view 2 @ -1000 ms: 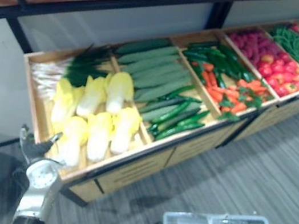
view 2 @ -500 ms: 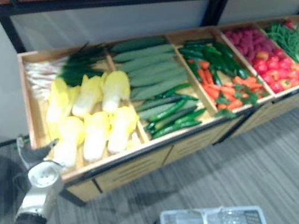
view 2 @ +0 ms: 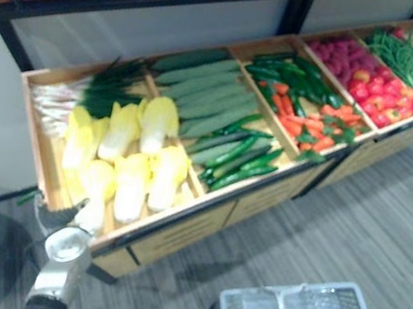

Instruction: Pick vegetable in the basket

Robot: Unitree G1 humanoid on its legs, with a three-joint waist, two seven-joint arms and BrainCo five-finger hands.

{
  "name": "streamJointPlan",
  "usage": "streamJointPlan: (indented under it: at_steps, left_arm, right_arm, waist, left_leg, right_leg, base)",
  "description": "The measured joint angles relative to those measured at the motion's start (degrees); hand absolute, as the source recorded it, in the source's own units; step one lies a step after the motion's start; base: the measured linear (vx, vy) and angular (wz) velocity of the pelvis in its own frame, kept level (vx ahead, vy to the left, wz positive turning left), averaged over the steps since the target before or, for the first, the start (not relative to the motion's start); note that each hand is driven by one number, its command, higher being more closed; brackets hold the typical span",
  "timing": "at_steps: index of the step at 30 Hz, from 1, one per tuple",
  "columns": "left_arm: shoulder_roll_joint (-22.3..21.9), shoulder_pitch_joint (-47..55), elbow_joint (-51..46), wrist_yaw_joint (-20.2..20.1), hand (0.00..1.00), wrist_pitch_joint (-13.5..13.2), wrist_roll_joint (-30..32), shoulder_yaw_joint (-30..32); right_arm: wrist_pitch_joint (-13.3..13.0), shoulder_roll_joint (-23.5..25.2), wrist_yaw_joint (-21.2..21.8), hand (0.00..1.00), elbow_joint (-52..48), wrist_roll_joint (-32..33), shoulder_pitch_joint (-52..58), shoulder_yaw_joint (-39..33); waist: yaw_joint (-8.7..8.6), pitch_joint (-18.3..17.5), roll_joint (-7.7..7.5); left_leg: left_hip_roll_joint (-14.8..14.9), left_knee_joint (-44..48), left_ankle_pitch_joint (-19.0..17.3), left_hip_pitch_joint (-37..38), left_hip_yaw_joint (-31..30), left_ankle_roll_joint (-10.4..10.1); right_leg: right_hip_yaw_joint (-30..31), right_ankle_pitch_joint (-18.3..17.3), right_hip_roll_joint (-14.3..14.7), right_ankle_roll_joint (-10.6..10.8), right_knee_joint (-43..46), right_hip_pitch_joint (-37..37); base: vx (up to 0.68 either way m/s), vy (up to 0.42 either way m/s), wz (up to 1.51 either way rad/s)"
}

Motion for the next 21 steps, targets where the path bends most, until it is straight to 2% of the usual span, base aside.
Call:
streamJointPlan:
  at_steps: [21]
  left_arm:
    - [0.0,-0.1,6.1,-0.8,0.00,1.7,0.6,-0.5]
  right_arm:
    - [-0.8,1.2,-0.8,1.00,-0.2,0.1,0.0,1.3]
  waist:
    - [-0.01,0.6,0.01]
  left_leg:
    - [0.0,-0.9,-0.1,0.8,2.3,-0.2]
  right_leg:
    - [1.3,0.1,0.7,0.1,0.3,-0.9]
  base:
    - [0.00,-0.013,-0.05]
